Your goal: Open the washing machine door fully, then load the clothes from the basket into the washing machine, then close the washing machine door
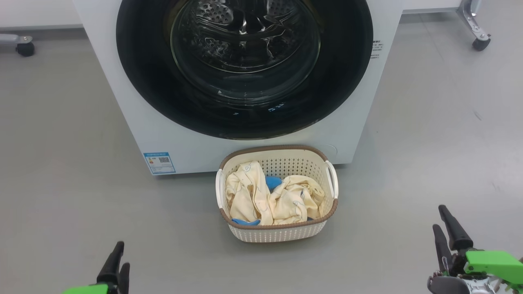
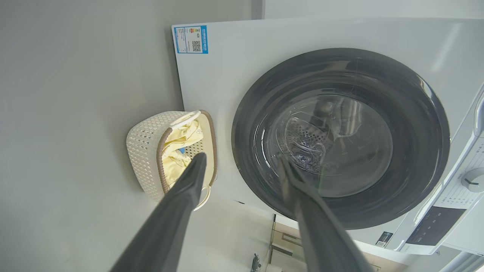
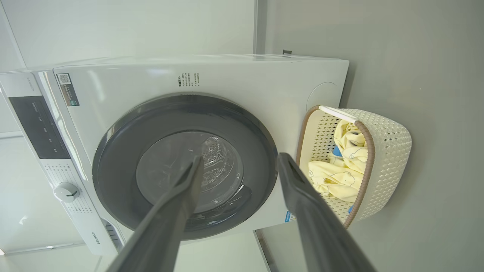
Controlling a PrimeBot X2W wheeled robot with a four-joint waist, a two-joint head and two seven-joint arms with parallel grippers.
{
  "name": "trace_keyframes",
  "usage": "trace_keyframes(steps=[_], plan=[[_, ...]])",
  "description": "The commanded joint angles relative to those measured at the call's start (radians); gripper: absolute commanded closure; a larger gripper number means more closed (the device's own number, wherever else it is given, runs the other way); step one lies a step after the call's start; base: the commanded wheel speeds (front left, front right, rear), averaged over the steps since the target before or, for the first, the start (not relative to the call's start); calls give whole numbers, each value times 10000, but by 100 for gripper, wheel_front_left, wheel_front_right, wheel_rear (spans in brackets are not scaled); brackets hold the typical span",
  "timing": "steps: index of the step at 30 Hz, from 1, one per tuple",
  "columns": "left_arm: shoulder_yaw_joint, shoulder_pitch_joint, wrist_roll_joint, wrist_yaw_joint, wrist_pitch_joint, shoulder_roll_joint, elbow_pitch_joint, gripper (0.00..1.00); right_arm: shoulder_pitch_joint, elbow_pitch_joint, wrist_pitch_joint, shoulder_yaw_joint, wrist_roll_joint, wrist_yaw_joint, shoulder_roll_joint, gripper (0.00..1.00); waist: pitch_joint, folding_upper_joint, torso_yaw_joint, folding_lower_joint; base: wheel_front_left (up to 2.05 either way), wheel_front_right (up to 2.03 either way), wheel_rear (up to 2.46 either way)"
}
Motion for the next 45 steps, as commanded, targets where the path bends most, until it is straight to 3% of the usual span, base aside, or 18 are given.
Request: trace_keyframes(steps=[1,24,45], plan=[[58,-529,114,-15,-82,105,-402,0,-605,-412,-98,24,-148,-5,-120,0,-1,0,-3,0,0,0,0],[369,-814,863,-30,-729,132,-1157,0,-1101,-875,-748,-210,-1799,-10,-163,0,-3,0,30,0,0,0,0],[297,-1030,2981,-43,-1346,158,-2335,0,-1431,-1790,-1367,-1,-4162,-16,-204,0,7,0,118,0,0,0,0]])
